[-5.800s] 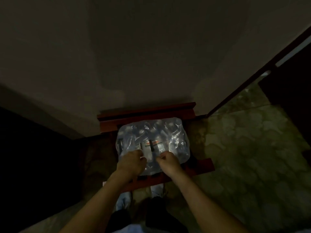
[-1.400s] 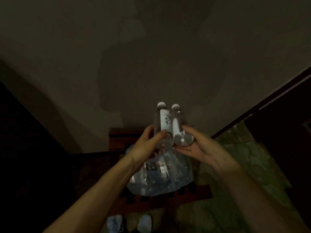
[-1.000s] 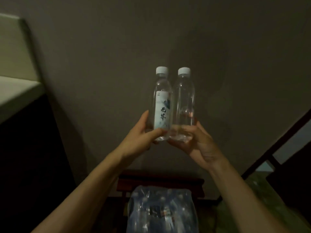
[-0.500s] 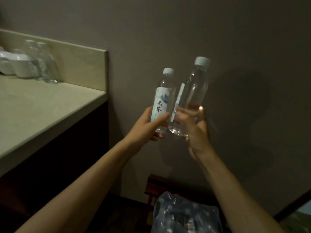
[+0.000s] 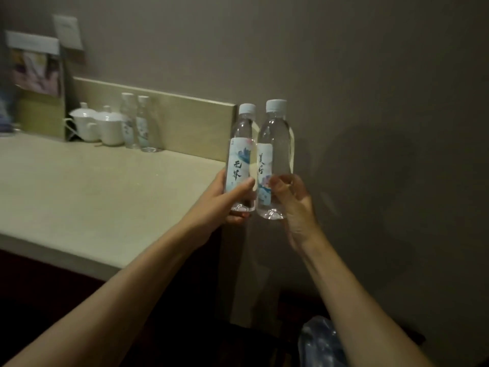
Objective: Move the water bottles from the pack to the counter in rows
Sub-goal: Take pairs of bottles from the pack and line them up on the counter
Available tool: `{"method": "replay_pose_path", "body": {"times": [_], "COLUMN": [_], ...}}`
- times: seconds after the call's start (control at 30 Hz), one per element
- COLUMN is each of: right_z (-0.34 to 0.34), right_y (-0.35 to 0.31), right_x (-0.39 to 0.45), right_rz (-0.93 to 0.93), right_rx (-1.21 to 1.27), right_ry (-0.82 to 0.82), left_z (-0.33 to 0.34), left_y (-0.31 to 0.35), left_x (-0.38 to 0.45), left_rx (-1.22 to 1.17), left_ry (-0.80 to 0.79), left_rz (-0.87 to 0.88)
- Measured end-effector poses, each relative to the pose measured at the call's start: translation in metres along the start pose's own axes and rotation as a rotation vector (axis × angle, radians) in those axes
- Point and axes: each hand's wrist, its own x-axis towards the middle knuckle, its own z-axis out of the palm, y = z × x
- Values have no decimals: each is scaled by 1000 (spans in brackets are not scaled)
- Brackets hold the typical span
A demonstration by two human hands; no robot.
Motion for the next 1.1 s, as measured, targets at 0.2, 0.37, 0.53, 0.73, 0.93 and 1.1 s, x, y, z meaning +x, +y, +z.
{"method": "replay_pose_path", "body": {"times": [0.2, 0.37, 0.53, 0.73, 0.93, 1.1], "right_z": [79, 129, 152, 165, 167, 168], "right_y": [20, 51, 64, 79, 100, 121], "right_x": [8, 17, 40, 85, 137, 173], "right_rz": [112, 134, 85, 77, 108, 138], "right_rx": [-108, -160, -128, -185, -225, -201], "right_ry": [-201, -78, -70, -128, -154, -199], "left_z": [-83, -118, -159, -192, -204, -216], "left_y": [-13, -28, -25, -29, -35, -52], "left_x": [-17, -26, -11, 21, 71, 107], "left_rx": [12, -22, 42, 106, 216, 318], "left_ry": [45, 161, 94, 115, 182, 228], "left_rz": [-10, 3, -38, -105, -110, -118]}}
